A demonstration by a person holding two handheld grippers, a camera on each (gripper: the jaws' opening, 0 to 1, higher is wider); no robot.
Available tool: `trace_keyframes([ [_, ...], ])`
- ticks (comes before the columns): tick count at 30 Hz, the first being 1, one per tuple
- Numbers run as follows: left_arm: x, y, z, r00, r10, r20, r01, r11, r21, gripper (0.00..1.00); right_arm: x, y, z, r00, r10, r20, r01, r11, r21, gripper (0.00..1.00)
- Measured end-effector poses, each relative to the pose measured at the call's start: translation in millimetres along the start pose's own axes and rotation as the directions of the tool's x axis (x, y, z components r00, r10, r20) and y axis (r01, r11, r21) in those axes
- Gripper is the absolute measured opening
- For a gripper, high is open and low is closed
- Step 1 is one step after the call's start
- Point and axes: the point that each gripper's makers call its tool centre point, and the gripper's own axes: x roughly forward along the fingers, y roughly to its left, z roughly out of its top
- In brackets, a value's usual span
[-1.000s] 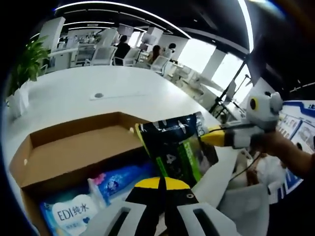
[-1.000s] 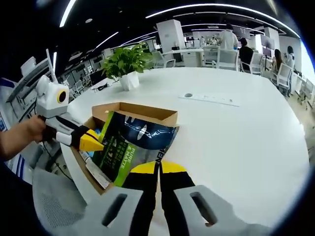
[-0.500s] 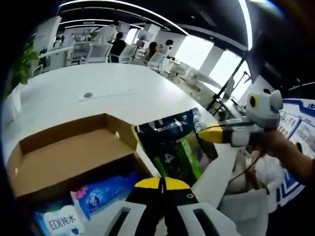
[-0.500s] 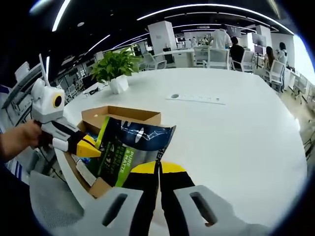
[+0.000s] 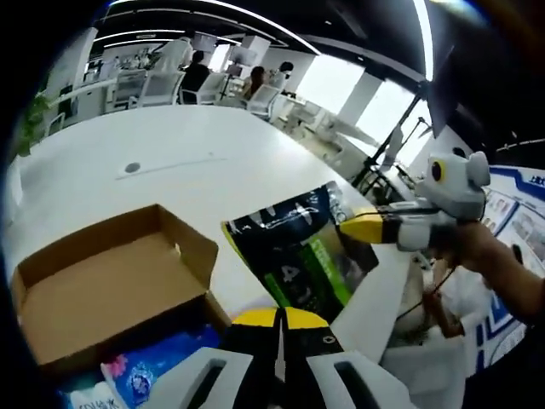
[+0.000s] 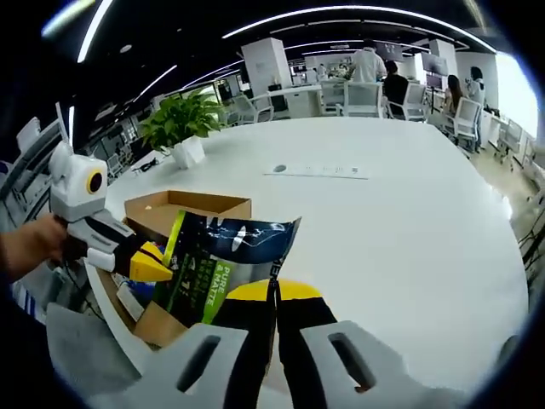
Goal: Operate the shoe box by opening the lid, removing the specified soft item, and placing it in the target area until the item is outside and the box remains undamaged.
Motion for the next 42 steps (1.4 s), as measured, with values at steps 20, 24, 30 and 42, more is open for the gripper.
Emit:
trace_keyframes([
  [20,48.4,16.0,-6.5,0.984,0.067,-0.168,-0.056,0.996,0.071,0.0,26.6,-34.3,-22.2,0.998,-0.029,-0.059,0.029,1.0,-0.005,0.0],
  [24,60.6,22.6,-10.6,0.971,0.093,-0.221,-0.075,0.993,0.09,0.0,32.9,-36.4,-28.2,0.997,-0.032,-0.066,0.032,0.999,-0.004,0.0],
  [30,69.4,26.1,-13.8,0.954,0.124,-0.274,-0.091,0.987,0.129,0.0,46.5,-47.3,-39.2,0.995,-0.042,-0.087,0.042,0.999,-0.007,0.0],
  [42,84.7,28.1,-19.5,0.923,0.182,-0.34,-0.08,0.953,0.292,0.01,59.7,-59.5,-51.0,0.992,-0.056,-0.11,0.055,0.998,-0.01,0.0],
])
